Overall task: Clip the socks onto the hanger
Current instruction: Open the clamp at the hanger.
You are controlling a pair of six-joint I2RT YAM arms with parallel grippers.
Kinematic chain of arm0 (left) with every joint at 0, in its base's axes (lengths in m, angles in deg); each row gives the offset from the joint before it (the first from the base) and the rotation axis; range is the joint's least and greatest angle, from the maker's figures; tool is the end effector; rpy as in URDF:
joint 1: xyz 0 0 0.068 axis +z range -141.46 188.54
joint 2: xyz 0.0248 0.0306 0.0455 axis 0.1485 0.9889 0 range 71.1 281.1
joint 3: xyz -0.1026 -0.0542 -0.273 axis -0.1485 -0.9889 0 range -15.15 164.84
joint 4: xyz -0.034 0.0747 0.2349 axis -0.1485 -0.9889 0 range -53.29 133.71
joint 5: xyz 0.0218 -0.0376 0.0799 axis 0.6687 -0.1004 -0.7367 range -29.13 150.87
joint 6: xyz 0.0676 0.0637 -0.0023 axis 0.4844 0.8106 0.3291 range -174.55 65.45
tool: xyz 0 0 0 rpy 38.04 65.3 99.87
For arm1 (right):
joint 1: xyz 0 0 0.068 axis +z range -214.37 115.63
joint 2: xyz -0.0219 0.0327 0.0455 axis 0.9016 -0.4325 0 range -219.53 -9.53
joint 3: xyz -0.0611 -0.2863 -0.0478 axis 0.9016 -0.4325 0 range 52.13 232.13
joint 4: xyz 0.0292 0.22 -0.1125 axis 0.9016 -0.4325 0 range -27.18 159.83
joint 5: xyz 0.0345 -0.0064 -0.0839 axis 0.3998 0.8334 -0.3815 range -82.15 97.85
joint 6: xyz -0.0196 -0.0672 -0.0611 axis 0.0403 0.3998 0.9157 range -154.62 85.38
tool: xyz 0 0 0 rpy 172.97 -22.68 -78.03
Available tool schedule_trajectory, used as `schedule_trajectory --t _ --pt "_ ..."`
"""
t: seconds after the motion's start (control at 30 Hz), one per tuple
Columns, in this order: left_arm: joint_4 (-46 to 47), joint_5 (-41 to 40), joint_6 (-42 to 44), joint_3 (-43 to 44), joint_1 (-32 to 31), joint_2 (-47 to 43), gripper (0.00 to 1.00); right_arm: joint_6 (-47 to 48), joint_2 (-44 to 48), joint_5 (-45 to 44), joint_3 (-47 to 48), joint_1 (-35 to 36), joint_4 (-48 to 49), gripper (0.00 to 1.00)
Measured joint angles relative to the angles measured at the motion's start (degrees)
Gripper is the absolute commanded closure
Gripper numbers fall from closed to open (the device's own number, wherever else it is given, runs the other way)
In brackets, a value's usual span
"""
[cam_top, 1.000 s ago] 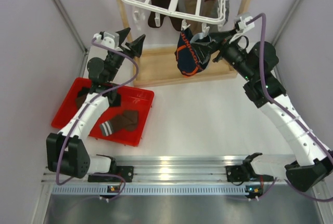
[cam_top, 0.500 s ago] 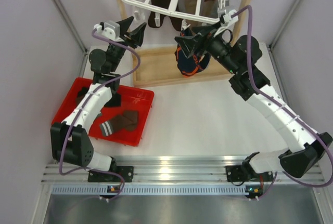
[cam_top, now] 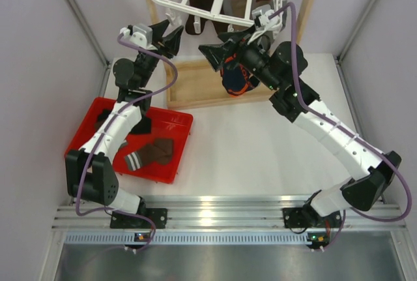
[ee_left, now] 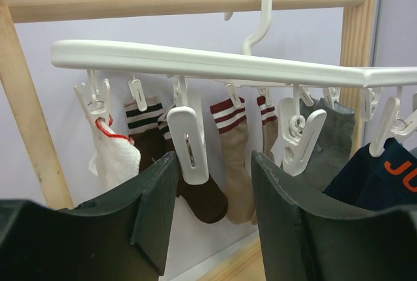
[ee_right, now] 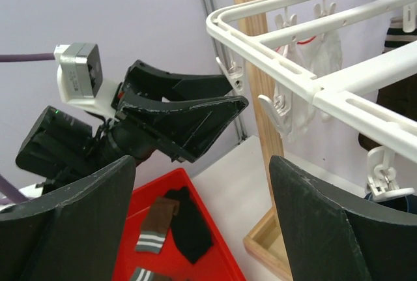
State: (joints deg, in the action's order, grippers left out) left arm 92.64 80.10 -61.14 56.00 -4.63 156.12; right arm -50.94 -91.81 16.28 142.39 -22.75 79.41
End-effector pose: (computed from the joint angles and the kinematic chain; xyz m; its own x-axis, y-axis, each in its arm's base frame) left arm 0.3435 -0.1087 0.4916 0.5008 -0.2285 -0.8348 0.5387 0.8372 0.0940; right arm 0.2546 0.2428 0.5382 0.0027 0.3741 -0.9274 -0.7943 0.5643 0.2253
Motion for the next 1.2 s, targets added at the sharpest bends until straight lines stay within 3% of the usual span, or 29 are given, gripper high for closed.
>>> schedule_trajectory --t 0.2,0.47,0.53,0.57,0.63,1.03,1.2 --pt "0.0 -0.5 0.8 0.0 0.0 0.0 0.68 -0.5 -1.9 -2.1 1.7 0.0 0.7 0.18" --pt "-0.2 -0.9 0.8 0.4 0.0 0.0 0.82 -1.6 -4.5 -1.5 4.2 0.0 2.6 0.21" --pt "-0.4 -0.9 0.8 0.5 0.0 0.0 0.72 -1.8 -5.5 -1.1 5.1 0.0 3.0 0.21" --pt "-0.6 -1.1 0.9 0.5 0.0 0.0 0.47 -1.8 -5.9 -1.0 5.4 0.0 3.1 0.22" --pt "-1.4 -1.7 1.0 0.6 0.0 0.0 0.36 -1.9 -6.4 -1.0 5.5 0.0 3.3 0.22" --pt "-4.0 -5.1 1.1 1.9 -0.4 0.1 0.32 -1.7 -6.5 -1.5 5.5 0.0 4.2 0.22" --pt "-3.9 -5.9 1.2 5.7 -0.4 1.6 0.36 -1.5 -6.5 -1.9 5.6 0.0 4.3 0.23"
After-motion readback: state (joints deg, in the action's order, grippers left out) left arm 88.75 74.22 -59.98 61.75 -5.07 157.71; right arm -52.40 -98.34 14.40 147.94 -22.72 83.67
